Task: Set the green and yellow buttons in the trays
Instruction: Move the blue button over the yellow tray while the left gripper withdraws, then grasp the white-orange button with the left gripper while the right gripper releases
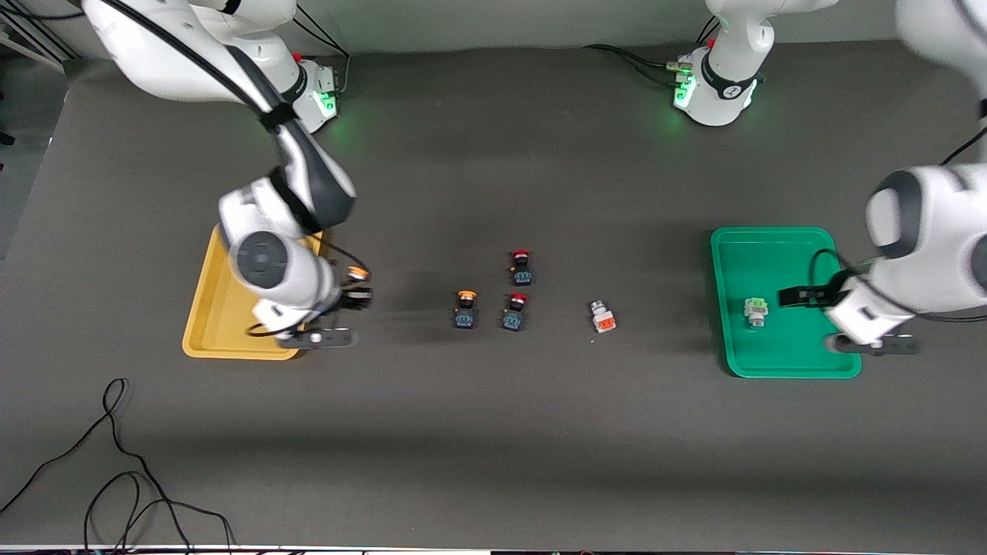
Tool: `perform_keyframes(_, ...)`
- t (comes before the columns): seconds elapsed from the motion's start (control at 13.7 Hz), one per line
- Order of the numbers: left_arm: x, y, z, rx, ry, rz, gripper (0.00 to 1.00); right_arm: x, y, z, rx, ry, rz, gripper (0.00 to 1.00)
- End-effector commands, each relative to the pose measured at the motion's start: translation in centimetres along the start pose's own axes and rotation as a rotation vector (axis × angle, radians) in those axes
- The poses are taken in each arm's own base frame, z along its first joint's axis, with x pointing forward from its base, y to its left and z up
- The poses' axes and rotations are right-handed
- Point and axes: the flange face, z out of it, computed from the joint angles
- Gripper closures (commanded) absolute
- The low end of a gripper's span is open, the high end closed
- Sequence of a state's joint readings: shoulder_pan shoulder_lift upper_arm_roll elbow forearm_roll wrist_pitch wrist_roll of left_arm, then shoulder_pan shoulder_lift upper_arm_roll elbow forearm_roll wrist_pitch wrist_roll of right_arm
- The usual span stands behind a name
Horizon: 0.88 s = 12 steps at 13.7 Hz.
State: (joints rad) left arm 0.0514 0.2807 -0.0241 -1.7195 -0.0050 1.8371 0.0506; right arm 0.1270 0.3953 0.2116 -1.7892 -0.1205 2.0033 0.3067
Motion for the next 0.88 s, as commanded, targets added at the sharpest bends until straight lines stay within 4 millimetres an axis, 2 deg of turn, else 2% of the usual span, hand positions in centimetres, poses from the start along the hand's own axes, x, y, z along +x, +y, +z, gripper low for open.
perform_keyframes(0.0, 0.5, 2.1, -4.3, -0.006, 0.005, -0.038, 0.00, -1.1, 5.9, 0.3, -0.010, -0.028, -0.097, 1.00)
perform_keyframes(0.22, 0.1, 8.9, -4.6, 0.000, 0.013, -0.062, 0.00, -2.1, 13.1, 1.4, 0.005, -0.021, -0.175, 1.00)
perform_keyframes(0.29, -0.1, 11.8, -4.3, 0.007, 0.016, -0.088, 0.00, -2.7, 15.1, 2.5, 0.004, -0.017, -0.199, 1.00)
perform_keyframes(0.44, -0.8, 17.8, -3.1, 0.016, 0.025, -0.138, 0.00, -4.2, 17.4, 5.8, 0.000, 0.011, -0.206, 1.00)
perform_keyframes(0.58, -1.8, 24.2, -1.1, 0.013, 0.064, -0.193, 0.00, -5.6, 17.8, 9.3, 0.001, 0.064, -0.203, 1.00)
perform_keyframes(0.66, -2.2, 27.2, 0.5, 0.008, 0.079, -0.206, 0.00, -5.9, 17.7, 10.8, 0.013, 0.089, -0.186, 1.00)
perform_keyframes(0.73, -2.4, 29.8, 2.7, 0.003, 0.094, -0.231, 0.00, -6.2, 17.4, 12.7, 0.031, 0.101, -0.163, 1.00)
perform_keyframes(0.8, -2.1, 31.1, 4.9, -0.003, 0.104, -0.267, 0.00, -6.4, 17.3, 13.9, 0.045, 0.112, -0.141, 1.00)
